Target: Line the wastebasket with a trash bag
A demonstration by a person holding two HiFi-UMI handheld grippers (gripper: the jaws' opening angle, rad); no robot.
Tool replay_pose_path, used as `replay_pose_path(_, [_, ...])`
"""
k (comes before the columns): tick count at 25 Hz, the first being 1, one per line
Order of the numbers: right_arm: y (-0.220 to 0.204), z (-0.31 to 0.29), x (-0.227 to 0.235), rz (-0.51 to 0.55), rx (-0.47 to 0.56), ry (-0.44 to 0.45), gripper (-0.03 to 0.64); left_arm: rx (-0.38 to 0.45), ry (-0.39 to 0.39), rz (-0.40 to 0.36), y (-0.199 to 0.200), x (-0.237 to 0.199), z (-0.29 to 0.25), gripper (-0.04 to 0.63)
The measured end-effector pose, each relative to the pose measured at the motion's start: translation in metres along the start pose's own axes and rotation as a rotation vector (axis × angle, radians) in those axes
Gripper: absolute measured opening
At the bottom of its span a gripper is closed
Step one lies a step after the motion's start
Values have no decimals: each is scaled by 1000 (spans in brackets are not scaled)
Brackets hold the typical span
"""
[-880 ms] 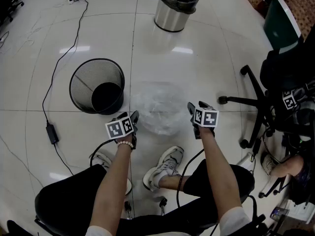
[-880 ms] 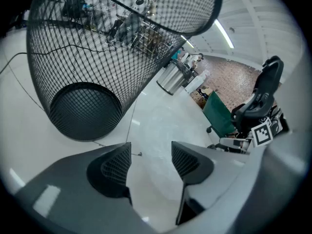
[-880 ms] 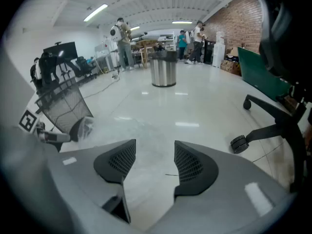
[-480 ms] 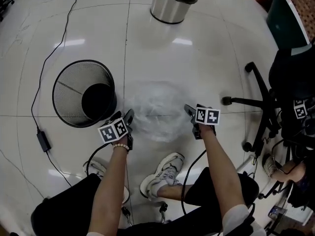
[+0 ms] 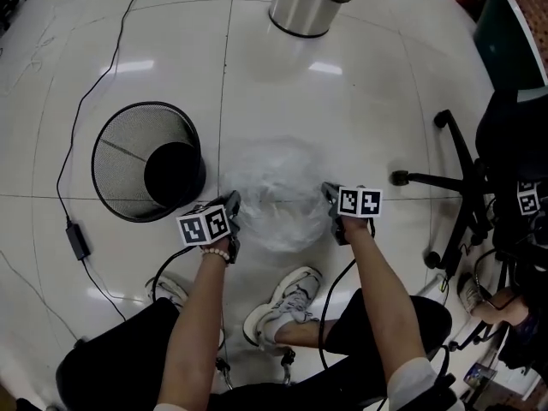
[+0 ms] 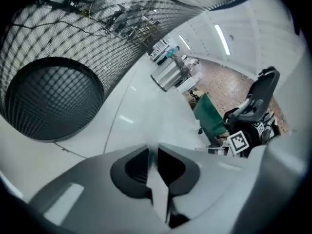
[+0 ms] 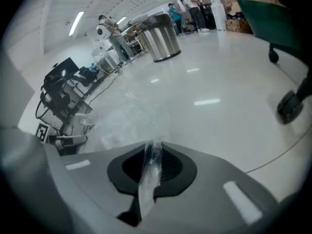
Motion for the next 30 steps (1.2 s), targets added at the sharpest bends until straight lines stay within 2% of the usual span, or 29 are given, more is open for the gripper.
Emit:
replay_pose_path(6, [61, 69, -65, 171, 184, 37, 2, 73, -82, -76, 30, 61, 47, 12])
replay_pose_path(10, [122, 124, -123, 338, 337, 90, 2, 200, -195, -130, 86, 114, 90, 12])
replay_pose_path(14, [170, 191, -197, 495, 486, 166, 2, 339, -228, -200, 139, 153, 153, 12])
replay_pose_path(19, [209, 247, -295, 679, 597, 270, 2, 508, -176, -210, 193, 154, 232, 12])
replay_pose_path(24, [222, 232, -376, 796, 590, 364, 2, 616, -92, -128, 219, 102, 294, 12])
replay_pose_path(27, [221, 207, -414, 836, 562, 420, 2, 646, -32, -104, 226, 68, 319, 12])
replay_pose_path(30, [215, 177, -448, 864, 532, 470, 2, 621, 60, -123, 225, 35, 330, 12])
Point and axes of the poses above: the fingertips, and each gripper's own axes: z backward along the fingers, x to its right, y out of its top, the point moved 4 cm from there along z, backward along the fingers, and after that the axes turned 11 degrees about y, right-handed, at the moved point
